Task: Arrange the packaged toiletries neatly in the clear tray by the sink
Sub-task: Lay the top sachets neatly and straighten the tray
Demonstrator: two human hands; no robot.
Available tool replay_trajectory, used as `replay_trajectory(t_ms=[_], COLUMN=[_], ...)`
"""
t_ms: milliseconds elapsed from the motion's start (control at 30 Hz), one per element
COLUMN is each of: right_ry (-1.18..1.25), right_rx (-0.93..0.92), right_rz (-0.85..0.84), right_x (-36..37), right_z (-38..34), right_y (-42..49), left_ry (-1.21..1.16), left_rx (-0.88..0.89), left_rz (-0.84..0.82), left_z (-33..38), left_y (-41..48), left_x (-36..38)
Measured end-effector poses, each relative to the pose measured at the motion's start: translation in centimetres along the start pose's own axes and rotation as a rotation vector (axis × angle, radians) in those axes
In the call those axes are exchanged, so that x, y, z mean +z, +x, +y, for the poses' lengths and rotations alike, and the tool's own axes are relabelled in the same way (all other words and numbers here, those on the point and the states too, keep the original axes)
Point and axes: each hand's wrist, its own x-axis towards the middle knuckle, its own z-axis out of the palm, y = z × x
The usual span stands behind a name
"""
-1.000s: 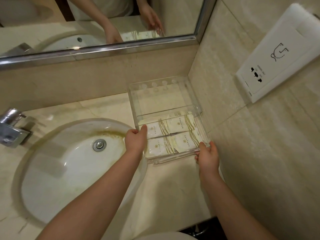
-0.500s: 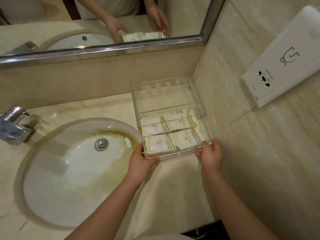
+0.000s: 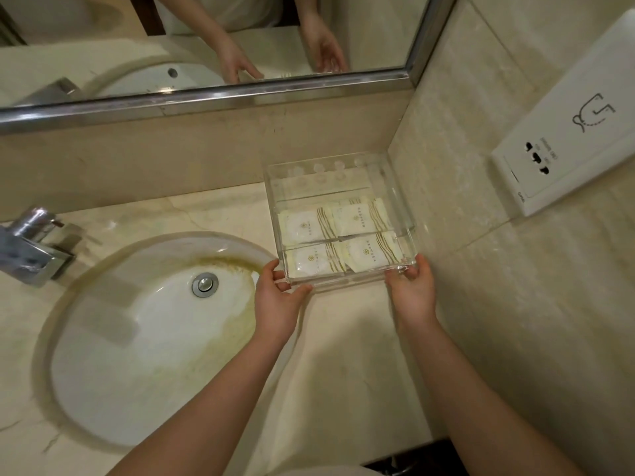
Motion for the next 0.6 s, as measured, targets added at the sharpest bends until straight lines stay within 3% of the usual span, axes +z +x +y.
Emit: replay_trajectory(t_ms=[167,400,600], right_ry=[-0.017,-0.011,0.046], right_rx=[-0.031,-0.035,-0.010], right_rz=[0.013,0.035,0.100], right_x=[1.1,2.5,4.0], right_z=[-0.8,-0.9,-1.8], right_y=[1.3,3.3,4.8], left_ry=[0.104,0.031,0.069], left_rx=[0.033,0.160,0.114], left_rz=[-0.005,-0.028,0.054], left_z=[0.5,1.6,2.5], left_y=[1.0,2.1,3.0], left_x=[0.2,0.2,0.3])
